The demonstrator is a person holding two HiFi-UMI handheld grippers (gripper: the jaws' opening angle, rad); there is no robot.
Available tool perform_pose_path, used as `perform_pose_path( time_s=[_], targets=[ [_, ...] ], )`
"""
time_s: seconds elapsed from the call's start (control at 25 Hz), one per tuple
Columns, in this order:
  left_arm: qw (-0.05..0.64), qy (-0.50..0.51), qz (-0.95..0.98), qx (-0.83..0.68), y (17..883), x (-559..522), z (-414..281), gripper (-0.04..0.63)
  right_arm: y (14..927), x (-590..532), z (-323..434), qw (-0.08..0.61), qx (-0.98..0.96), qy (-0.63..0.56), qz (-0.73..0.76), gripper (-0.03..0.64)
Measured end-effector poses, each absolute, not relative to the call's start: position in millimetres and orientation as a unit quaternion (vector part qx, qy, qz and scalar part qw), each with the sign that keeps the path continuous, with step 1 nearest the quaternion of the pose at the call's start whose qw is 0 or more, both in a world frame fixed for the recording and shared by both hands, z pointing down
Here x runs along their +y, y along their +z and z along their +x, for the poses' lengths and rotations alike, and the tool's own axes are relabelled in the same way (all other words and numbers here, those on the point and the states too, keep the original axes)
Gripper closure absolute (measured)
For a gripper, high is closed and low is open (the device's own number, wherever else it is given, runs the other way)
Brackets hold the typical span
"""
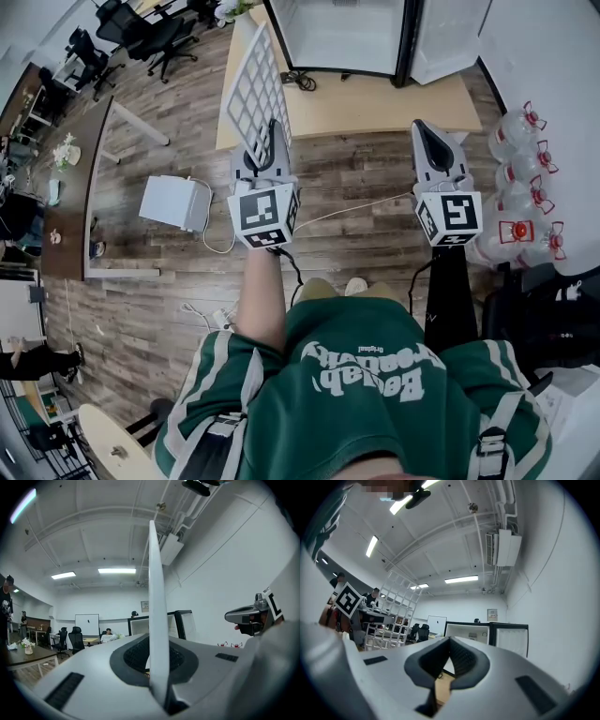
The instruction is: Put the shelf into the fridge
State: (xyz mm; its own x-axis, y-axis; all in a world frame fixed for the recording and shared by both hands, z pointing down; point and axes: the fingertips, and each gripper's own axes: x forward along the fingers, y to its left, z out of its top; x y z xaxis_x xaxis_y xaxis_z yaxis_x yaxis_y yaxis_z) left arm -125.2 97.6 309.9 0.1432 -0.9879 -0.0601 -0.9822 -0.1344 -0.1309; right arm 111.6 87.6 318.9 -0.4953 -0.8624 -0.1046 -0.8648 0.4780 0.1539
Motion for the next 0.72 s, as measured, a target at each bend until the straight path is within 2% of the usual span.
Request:
perform_pose_path(
  time_s=[0.4, 0.72],
  targets=[
    [0.072, -0.025, -0.757, 0.649, 315.0, 62.7, -135.2, 0.574, 321.8, 48.1, 102.2, 0.007, 0.858, 0.091, -0.505, 0.614],
    [0.073, -0.015, -0.771, 0.633, 317.8, -9.2, -141.7, 0.574, 328.5, -12.6, 91.0, -0.007, 0.85, 0.095, -0.518, 0.614]
  ],
)
